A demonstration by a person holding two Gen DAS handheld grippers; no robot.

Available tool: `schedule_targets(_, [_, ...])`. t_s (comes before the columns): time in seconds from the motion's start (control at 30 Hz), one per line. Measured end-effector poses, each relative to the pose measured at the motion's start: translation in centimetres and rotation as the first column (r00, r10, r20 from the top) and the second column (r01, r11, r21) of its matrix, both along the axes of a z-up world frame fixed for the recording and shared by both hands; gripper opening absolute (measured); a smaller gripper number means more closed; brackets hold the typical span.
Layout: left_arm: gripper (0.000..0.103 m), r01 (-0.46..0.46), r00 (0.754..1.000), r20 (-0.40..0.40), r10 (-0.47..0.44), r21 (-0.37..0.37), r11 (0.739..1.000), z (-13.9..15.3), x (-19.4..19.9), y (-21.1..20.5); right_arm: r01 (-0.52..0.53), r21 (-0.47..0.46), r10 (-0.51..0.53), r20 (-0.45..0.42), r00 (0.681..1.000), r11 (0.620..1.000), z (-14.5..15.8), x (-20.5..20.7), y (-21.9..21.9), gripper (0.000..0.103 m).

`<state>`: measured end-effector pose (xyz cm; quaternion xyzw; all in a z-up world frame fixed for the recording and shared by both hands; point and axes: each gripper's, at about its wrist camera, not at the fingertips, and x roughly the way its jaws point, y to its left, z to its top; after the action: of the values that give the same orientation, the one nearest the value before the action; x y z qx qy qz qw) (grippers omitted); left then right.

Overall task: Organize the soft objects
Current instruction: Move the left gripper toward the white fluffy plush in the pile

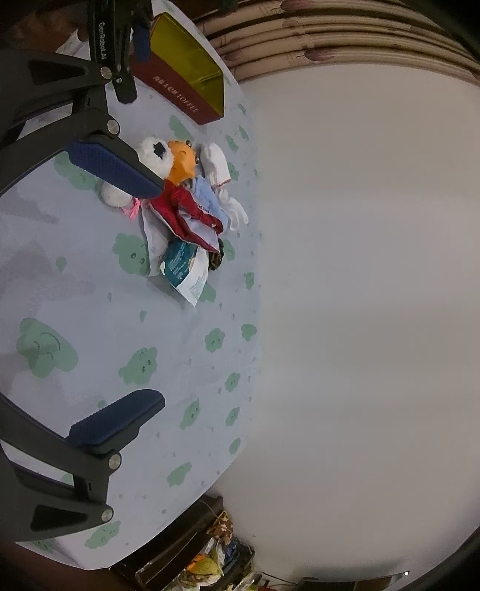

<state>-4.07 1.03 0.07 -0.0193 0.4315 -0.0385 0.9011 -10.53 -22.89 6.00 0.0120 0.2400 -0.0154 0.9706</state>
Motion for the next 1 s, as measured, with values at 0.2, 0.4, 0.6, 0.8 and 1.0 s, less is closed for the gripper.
schedule_targets(0.2, [0.090, 0.042, 0.999, 0.005, -0.042, -0.006, 0.999, 0.9, 0.8, -1.6, 0.007, 0.037, -0.007, 0.011, 1.000, 0.999, 0.8, 0.0, -1.1, 0.103])
schedule_targets(0.4, [0.090, 0.043, 0.999, -0.003, -0.043, 0.017, 0.999, 0.8, 1.6, -2.6, -0.004, 0.045, 0.005, -0.020, 1.000, 0.999, 0.4, 0.5, -0.7, 0.103])
schedule_targets(0.6, [0.090, 0.047, 0.999, -0.002, -0.047, 0.015, 0.999, 0.9, 2.8, -3.1, -0.016, 0.027, 0.016, -0.012, 1.000, 1.000, 0.5, 0.1, -0.2, 0.103])
schedule_targets(0.8, [0.090, 0.041, 0.999, -0.013, -0.041, 0.006, 0.999, 0.7, 3.9, -3.2, -0.006, 0.058, 0.008, -0.034, 0.999, 0.998, 0.2, 0.5, -0.9, 0.103])
schedule_targets(1.0, [0.090, 0.035, 0.999, -0.040, -0.036, -0.007, 0.999, 0.0, 4.8, -3.3, -0.012, 0.063, 0.015, -0.045, 0.999, 0.998, 0.0, 0.7, -1.0, 0.103])
